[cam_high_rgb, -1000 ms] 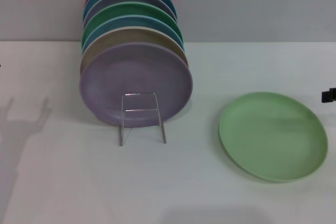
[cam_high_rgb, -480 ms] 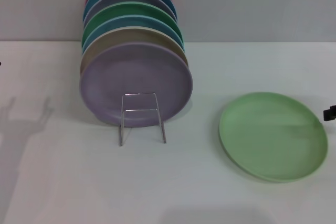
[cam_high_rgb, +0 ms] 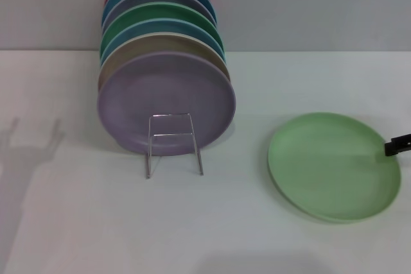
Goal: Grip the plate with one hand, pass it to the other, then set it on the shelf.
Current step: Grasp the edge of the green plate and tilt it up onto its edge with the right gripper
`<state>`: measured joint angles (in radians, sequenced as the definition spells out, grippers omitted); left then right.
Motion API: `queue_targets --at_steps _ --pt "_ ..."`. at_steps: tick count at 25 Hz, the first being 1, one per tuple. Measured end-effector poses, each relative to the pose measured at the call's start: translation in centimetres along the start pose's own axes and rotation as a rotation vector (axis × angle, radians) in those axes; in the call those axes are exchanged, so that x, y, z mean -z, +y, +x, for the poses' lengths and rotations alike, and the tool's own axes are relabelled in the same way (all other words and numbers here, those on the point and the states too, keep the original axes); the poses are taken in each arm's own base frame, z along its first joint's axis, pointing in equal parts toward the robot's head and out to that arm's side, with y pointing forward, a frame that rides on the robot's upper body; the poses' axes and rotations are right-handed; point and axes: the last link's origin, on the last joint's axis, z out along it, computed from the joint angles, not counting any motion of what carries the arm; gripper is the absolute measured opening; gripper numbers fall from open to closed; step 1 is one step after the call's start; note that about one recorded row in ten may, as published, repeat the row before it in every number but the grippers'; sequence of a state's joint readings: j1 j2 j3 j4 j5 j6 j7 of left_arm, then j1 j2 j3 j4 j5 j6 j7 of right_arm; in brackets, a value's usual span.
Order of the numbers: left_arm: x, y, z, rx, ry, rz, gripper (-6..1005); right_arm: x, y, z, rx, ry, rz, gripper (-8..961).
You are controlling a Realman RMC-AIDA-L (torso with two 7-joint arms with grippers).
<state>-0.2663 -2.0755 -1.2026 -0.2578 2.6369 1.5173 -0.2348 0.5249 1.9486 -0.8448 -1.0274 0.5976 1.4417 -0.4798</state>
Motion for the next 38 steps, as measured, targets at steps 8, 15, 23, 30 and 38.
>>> queue_targets --at_steps 8,15,23,30,38 --pt "0.0 0.0 0.0 -0.001 0.002 0.002 859 -0.6 0.6 -0.5 0.010 0.006 -0.013 743" --pt "0.0 -0.1 0.2 -0.003 0.011 0.002 859 -1.3 0.8 -0.6 0.008 0.025 -0.012 701" --pt "0.0 -0.3 0.4 -0.005 0.022 0.010 859 -1.3 0.7 -0.7 0.010 0.026 -0.003 422" --pt "0.0 -0.3 0.4 -0.005 0.023 0.010 859 -1.6 0.8 -0.7 0.007 0.036 -0.005 365" --pt "0.0 -0.3 0.4 -0.005 0.023 0.010 859 -1.8 0.7 -0.7 0.008 0.037 0.006 366"
